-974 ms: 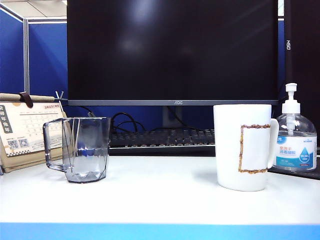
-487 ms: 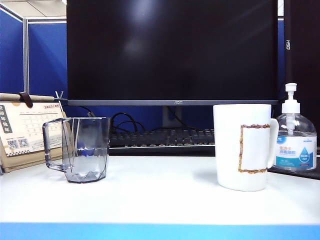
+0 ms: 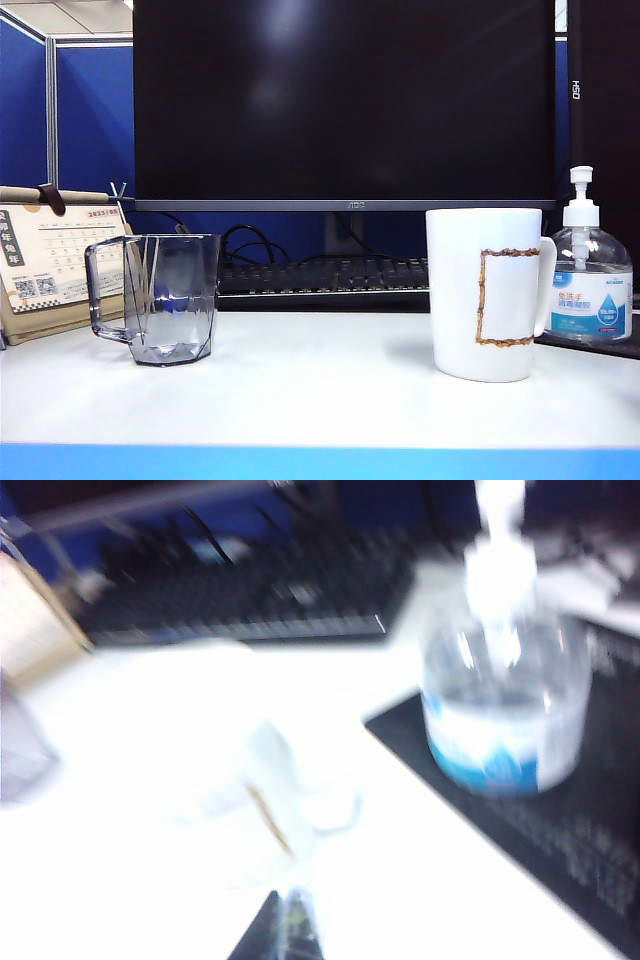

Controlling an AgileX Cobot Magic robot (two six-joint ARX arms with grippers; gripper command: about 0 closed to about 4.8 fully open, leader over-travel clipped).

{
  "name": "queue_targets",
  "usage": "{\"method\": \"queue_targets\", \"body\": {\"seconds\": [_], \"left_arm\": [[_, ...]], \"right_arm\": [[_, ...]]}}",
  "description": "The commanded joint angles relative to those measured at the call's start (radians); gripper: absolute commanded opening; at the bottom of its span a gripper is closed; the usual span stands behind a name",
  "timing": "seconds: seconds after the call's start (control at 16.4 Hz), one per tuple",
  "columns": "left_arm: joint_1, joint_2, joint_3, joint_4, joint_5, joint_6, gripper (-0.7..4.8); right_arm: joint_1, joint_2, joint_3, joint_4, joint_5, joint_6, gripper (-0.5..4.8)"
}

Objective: Swap the positions of the transparent plastic cup and the white ceramic cup.

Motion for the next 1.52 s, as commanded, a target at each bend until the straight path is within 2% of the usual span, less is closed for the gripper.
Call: {"method": "queue_targets", "body": {"seconds": [0.06,0.12,0.24,1.03,1.1,1.16,1.28,1.4,1.52], "left_arm": [[0.000,0.002,-0.011,-0.064,-0.070,-0.005,-0.05],[0.000,0.001,-0.011,-0.099,-0.072,-0.039,-0.04],[0.000,0.001,-0.011,-0.099,-0.063,-0.093,-0.05],[0.005,-0.009,-0.011,-0.095,-0.061,-0.093,-0.05],[0.023,-0.009,-0.011,-0.098,-0.049,-0.093,-0.05],[0.077,-0.009,-0.011,-0.100,-0.020,-0.093,-0.05],[0.216,-0.009,-0.011,-0.100,0.008,-0.093,-0.05],[0.312,-0.009,-0.011,-0.100,0.005,-0.093,-0.05],[0.349,-0.009,-0.011,-0.101,0.005,-0.093,-0.05]], "right_arm": [[0.002,0.018,-0.063,0.078,0.045,-0.019,0.00],[0.001,0.026,-0.065,0.075,0.086,-0.031,0.00],[0.002,0.027,-0.065,0.071,0.089,-0.030,0.00],[0.002,0.026,-0.065,0.091,0.087,-0.022,0.00],[0.001,0.025,-0.065,0.092,0.087,-0.022,0.00],[-0.007,0.016,-0.065,0.090,0.087,-0.022,0.00],[-0.066,-0.032,-0.065,0.093,0.087,-0.022,0.00],[-0.137,-0.028,-0.066,0.113,0.091,-0.022,0.00],[-0.225,-0.028,-0.068,0.113,0.094,-0.023,0.00]]}}
